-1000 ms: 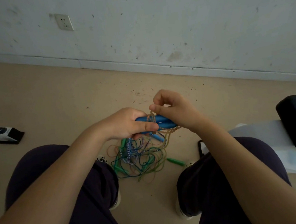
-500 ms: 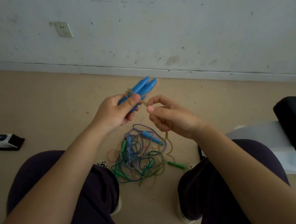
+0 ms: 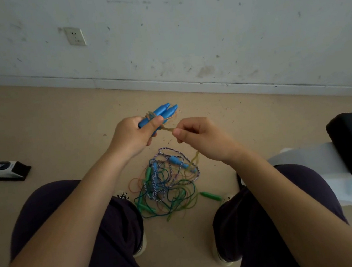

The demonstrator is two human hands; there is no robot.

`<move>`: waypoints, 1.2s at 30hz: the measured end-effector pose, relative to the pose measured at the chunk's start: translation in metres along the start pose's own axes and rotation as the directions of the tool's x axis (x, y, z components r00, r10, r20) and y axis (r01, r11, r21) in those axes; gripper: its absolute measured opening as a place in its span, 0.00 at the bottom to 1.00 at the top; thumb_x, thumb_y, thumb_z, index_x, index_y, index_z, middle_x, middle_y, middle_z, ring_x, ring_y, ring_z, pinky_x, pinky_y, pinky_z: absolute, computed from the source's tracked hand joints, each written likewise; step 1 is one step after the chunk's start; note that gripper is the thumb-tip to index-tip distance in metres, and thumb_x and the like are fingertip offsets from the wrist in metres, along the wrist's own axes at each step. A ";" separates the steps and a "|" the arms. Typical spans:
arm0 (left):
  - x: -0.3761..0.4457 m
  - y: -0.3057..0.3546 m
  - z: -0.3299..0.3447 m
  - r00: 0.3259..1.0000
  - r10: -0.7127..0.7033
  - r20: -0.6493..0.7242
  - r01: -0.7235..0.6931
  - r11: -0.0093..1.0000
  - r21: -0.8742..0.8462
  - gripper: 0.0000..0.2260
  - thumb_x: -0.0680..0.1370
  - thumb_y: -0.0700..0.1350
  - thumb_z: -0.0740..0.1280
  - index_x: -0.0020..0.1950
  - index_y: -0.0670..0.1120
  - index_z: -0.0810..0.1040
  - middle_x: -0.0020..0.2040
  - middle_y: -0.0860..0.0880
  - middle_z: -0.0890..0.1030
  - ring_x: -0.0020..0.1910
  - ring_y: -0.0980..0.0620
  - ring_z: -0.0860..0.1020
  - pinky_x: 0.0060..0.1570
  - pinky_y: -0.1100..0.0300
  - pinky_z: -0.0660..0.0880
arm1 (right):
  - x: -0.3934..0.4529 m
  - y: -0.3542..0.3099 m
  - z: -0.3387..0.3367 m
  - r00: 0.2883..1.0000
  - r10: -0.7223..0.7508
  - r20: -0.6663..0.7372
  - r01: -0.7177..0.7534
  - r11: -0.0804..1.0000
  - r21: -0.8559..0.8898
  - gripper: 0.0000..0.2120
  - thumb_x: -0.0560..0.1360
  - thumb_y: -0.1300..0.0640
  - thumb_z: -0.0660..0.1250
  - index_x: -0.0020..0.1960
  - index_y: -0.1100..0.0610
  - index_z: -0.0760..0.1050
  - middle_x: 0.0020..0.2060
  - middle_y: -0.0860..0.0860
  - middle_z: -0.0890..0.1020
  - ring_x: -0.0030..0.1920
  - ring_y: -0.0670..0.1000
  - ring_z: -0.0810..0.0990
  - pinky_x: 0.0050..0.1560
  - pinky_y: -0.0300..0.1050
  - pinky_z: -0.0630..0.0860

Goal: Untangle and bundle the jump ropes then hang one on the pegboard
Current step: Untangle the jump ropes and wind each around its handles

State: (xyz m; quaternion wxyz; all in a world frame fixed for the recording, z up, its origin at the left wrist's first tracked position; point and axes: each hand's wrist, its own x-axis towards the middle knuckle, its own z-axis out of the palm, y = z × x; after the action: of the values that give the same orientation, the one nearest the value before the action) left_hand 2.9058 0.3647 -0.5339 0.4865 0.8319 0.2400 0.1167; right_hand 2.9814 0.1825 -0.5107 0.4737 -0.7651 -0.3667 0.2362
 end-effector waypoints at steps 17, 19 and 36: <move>-0.012 0.008 0.008 0.803 0.107 0.586 -0.136 0.991 0.004 0.20 0.70 0.64 0.67 0.38 0.47 0.78 0.27 0.53 0.77 0.24 0.59 0.74 0.29 0.70 0.70 | 0.005 0.013 -0.014 0.989 -0.019 -0.149 0.017 1.000 -0.016 0.10 0.74 0.55 0.74 0.47 0.57 0.74 0.34 0.50 0.74 0.32 0.45 0.71 0.33 0.38 0.71; -0.014 0.009 0.009 0.810 0.121 0.574 -0.149 0.989 0.002 0.19 0.70 0.64 0.67 0.38 0.48 0.78 0.26 0.53 0.77 0.24 0.60 0.74 0.28 0.71 0.69 | 0.006 0.016 -0.015 0.994 -0.035 -0.101 0.034 0.999 -0.011 0.11 0.75 0.56 0.73 0.46 0.58 0.70 0.35 0.51 0.72 0.33 0.46 0.69 0.33 0.39 0.70; -0.011 0.014 0.005 0.972 0.066 0.226 0.017 0.938 -0.346 0.19 0.75 0.59 0.67 0.42 0.42 0.79 0.26 0.54 0.75 0.24 0.59 0.70 0.24 0.69 0.67 | 0.008 0.026 -0.007 0.992 0.125 0.036 -0.123 0.816 0.564 0.19 0.74 0.58 0.72 0.62 0.58 0.71 0.38 0.52 0.80 0.30 0.48 0.73 0.30 0.39 0.70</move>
State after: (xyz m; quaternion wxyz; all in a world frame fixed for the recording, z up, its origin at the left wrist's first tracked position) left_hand 2.9024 0.3497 -0.5233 0.6484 0.7443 0.1461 0.0642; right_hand 3.0001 0.1771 -0.5312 0.6632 -0.6130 -0.2290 0.3633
